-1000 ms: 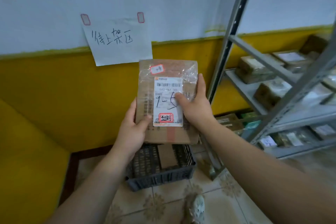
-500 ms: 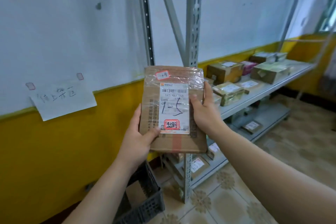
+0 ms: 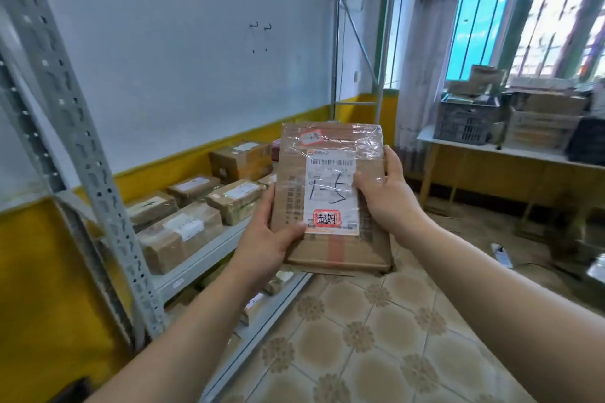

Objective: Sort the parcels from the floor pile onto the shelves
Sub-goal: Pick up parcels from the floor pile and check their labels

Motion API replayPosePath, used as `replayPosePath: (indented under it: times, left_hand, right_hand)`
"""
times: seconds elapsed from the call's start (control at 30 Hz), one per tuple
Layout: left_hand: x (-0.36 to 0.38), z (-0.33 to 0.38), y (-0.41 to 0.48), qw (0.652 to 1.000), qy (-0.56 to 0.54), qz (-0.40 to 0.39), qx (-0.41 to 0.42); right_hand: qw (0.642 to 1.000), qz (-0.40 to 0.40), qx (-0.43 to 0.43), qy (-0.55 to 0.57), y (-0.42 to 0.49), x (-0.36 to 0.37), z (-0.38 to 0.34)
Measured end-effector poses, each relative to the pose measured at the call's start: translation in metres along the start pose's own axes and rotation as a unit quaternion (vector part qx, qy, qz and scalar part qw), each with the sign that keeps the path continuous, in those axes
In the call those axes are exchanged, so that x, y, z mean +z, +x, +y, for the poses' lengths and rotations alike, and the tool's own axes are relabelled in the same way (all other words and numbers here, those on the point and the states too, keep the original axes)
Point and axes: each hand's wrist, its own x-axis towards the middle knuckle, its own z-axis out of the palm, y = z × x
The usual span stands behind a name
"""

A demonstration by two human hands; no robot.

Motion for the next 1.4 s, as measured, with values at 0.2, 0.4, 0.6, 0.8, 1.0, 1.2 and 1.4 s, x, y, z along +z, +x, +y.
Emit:
replayPosePath:
  times: [0.2, 0.4, 0.6, 0.8, 1.0, 1.2, 1.4]
  left_hand:
    - [0.072, -0.011, 0.075, 0.999, 0.024, -0.044, 0.002]
    - [0.123, -0.048, 0.188, 0.996, 0.036, -0.079, -0.012]
    - [0.161, -0.07, 0.319, 0.994, 0.044, -0.096, -0.026]
    - [0.216, -0.082, 0.419, 0.99, 0.047, -0.129, -0.019]
    - [0.282, -0.103, 0.502, 0.988, 0.073, -0.132, -0.016]
    - [0.343, -0.116, 0.568, 0.993, 0.083, -0.071, -0.038]
    - [0.336, -0.14, 0.587, 0.992, 0.083, 0.028, -0.091]
  right_hand:
    - [0.999, 0.039, 0.027, 0.006, 0.067, -0.052, 0.047]
    - [0.997, 0.054, 0.048, -0.009, 0.171, -0.07, 0.096]
    - [0.995, 0.065, 0.071, -0.006, 0.299, -0.076, 0.128]
    - [0.99, 0.1, 0.1, 0.008, 0.398, -0.1, 0.168]
    - [0.988, 0.084, 0.12, 0.049, 0.493, -0.138, 0.216]
    - [0.992, 0.029, 0.109, 0.055, 0.591, -0.168, 0.249]
    - [0.991, -0.082, 0.101, 0.021, 0.652, -0.128, 0.257]
